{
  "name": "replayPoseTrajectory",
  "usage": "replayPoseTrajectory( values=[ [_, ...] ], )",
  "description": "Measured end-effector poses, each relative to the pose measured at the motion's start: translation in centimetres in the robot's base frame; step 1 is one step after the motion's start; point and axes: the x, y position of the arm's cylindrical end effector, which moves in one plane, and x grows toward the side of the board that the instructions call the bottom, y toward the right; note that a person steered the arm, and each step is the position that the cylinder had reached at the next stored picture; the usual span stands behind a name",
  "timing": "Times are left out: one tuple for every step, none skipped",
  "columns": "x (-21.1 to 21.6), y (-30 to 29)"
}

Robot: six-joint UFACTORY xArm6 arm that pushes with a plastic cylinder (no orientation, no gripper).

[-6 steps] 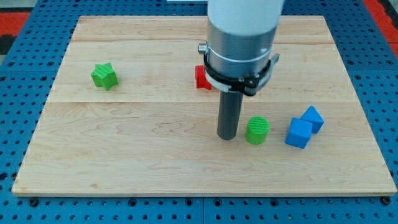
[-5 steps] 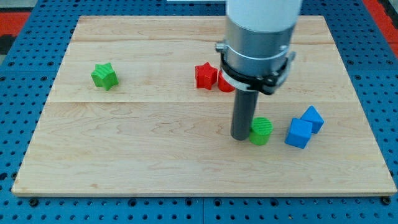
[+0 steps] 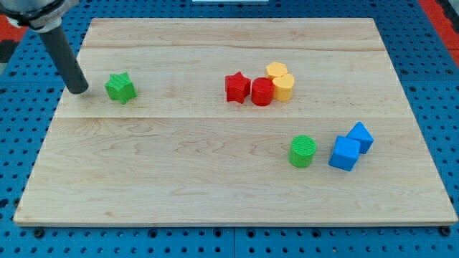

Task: Move the green star above the green circle

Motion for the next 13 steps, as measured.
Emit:
replayPoseTrajectory(
  values=[
    [1.0, 5.2],
    [-0.5, 8.4],
    [-1.1, 9.3],
    [-1.9, 9.3],
    [-3.2, 9.3],
    [-3.2, 10.6],
    [-1.1, 12.6],
    [1.3, 13.0],
    [3.5, 15.5],
    [4.6, 19.1],
    [6.5, 19.0],
    [7.8, 23.2],
    [8.9, 29.9]
  ],
)
